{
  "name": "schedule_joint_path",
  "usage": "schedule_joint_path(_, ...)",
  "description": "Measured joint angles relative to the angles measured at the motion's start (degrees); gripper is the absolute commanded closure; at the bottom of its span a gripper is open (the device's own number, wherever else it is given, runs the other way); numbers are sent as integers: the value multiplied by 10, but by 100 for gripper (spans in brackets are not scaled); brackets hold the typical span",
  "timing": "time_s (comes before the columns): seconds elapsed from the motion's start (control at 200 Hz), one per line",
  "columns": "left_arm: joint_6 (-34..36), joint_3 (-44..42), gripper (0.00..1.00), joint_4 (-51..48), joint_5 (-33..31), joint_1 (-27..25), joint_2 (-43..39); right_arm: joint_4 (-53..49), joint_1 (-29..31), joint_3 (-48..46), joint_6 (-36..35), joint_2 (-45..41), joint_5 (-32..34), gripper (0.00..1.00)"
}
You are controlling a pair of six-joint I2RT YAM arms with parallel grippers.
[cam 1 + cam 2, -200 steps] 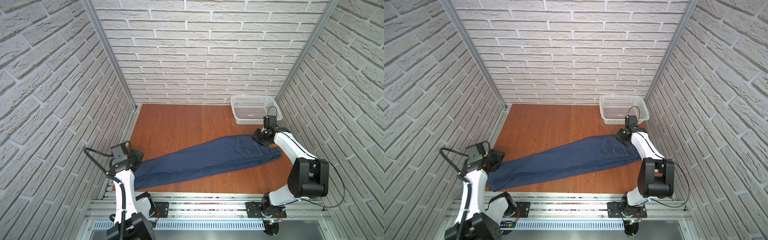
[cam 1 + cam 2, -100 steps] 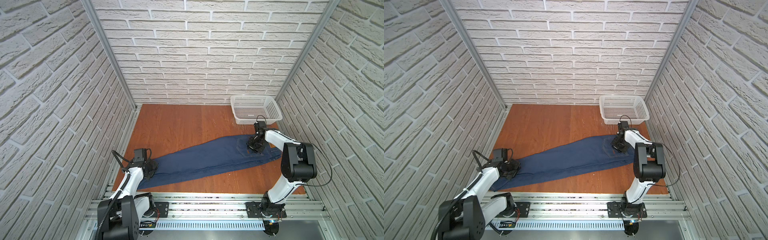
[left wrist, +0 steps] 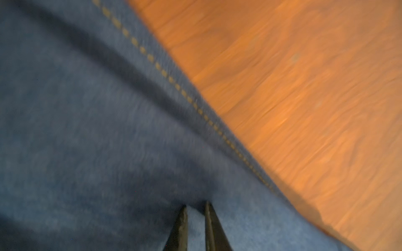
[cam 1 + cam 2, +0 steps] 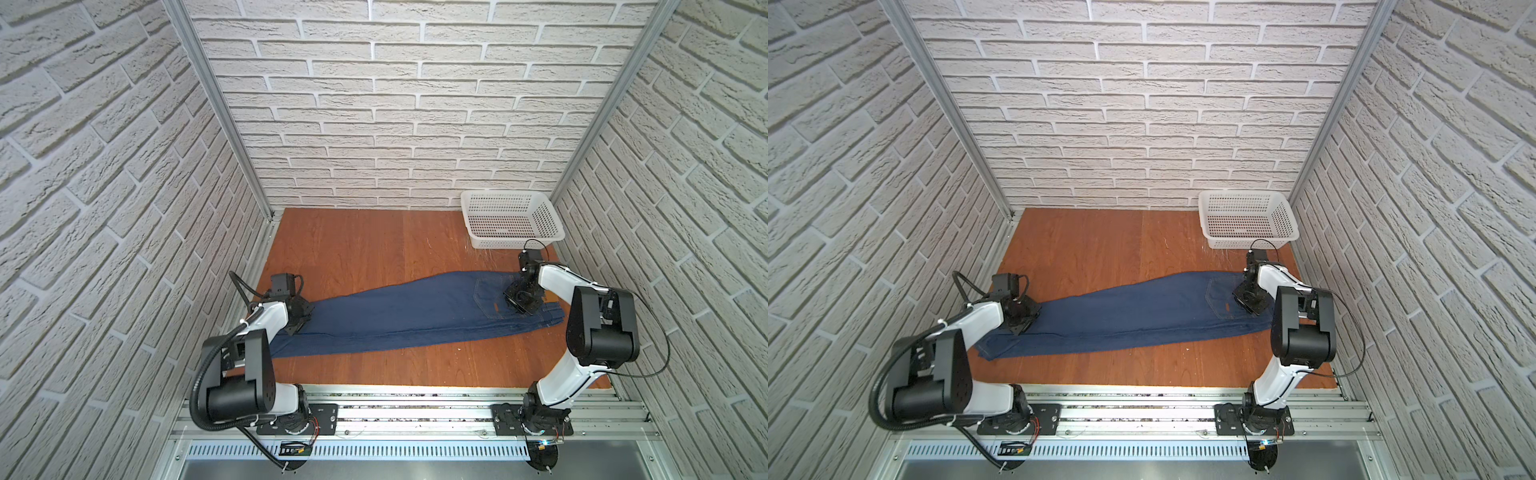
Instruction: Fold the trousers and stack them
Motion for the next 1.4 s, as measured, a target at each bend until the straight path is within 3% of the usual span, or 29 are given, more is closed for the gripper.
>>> schedule_joint_path(0.34, 52, 196, 83, 24, 38, -55, 186, 3, -57, -73, 11, -67, 7, 75)
schedule_joint_path(0.47, 64, 196, 74, 20, 45, -57, 177, -17, -70, -83, 5, -92, 20, 75)
schedule_joint_path(0.575, 74, 175, 69, 0, 51, -57, 114, -34, -59, -75, -5, -123, 22, 75)
schedule_joint_path(0.72, 78, 139, 69, -6, 65, -60, 5, -44, 26, -36, -11, -157, 14, 76)
schedule_joint_path(0.78, 75, 117, 69, 1, 74, -60, -18, -40, 71, -25, -10, -158, 2, 81)
schedule_joint_path(0.97, 52, 44, 70, 17, 92, -60, 24, -31, 207, -2, 5, -93, -34, 94)
schedule_joint_path(1.185, 30, 23, 72, 55, 106, -40, 43, -18, 305, -4, 26, -36, -49, 95)
schedule_joint_path(1.4, 25, -12, 72, 40, 113, 11, -3, -5, 378, -46, 44, -34, -45, 95)
